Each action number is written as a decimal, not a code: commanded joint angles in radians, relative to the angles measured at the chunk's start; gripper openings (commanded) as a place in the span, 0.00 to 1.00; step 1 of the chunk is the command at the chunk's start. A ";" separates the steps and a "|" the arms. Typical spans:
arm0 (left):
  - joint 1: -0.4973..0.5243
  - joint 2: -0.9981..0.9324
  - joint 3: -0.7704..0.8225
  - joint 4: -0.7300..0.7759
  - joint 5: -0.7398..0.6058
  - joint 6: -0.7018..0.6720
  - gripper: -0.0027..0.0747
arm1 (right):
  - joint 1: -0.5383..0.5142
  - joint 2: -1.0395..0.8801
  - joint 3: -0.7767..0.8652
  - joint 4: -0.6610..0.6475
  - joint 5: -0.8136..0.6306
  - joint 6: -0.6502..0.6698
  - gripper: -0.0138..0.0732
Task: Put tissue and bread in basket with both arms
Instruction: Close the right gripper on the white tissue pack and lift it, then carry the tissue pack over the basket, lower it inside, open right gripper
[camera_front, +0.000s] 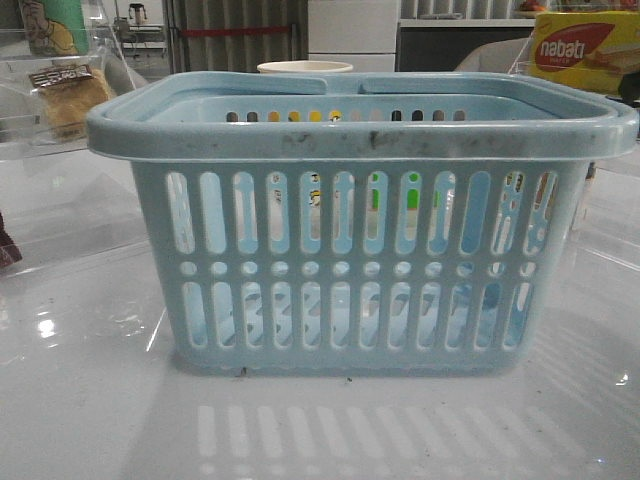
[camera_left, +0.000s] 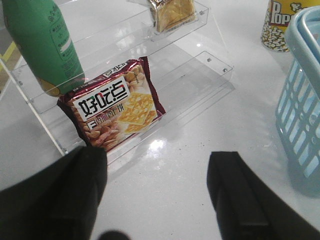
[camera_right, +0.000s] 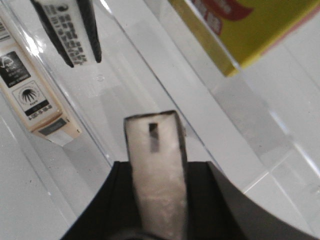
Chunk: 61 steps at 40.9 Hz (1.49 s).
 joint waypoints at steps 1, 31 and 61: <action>0.003 0.008 -0.029 -0.006 -0.073 -0.009 0.67 | -0.005 -0.076 -0.036 -0.020 -0.048 -0.006 0.38; 0.003 0.008 -0.029 -0.006 -0.073 -0.009 0.67 | 0.253 -0.526 -0.036 0.099 0.062 -0.006 0.38; 0.003 0.008 -0.029 -0.006 -0.073 -0.009 0.67 | 0.638 -0.308 -0.031 0.242 0.166 -0.006 0.38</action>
